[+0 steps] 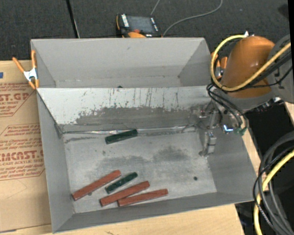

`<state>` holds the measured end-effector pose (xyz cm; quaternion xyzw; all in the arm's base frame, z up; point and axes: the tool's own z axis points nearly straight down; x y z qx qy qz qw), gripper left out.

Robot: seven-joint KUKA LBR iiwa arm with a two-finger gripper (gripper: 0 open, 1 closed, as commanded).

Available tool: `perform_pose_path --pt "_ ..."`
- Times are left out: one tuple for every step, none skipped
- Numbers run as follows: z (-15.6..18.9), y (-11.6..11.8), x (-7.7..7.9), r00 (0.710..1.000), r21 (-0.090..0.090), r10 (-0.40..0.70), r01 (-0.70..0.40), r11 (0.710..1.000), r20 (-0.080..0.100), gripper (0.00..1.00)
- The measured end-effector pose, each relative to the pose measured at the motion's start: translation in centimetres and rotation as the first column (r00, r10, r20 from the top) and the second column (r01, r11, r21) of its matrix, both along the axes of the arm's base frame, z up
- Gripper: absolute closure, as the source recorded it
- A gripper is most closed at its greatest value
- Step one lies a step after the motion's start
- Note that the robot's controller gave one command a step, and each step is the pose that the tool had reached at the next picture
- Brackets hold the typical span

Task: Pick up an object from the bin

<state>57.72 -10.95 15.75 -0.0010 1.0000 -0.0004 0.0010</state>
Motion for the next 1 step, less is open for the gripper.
perform_pose_path --pt "-7.33 5.30 -9.29 1.000 0.005 0.004 -0.004 1.000 -0.014 0.00"
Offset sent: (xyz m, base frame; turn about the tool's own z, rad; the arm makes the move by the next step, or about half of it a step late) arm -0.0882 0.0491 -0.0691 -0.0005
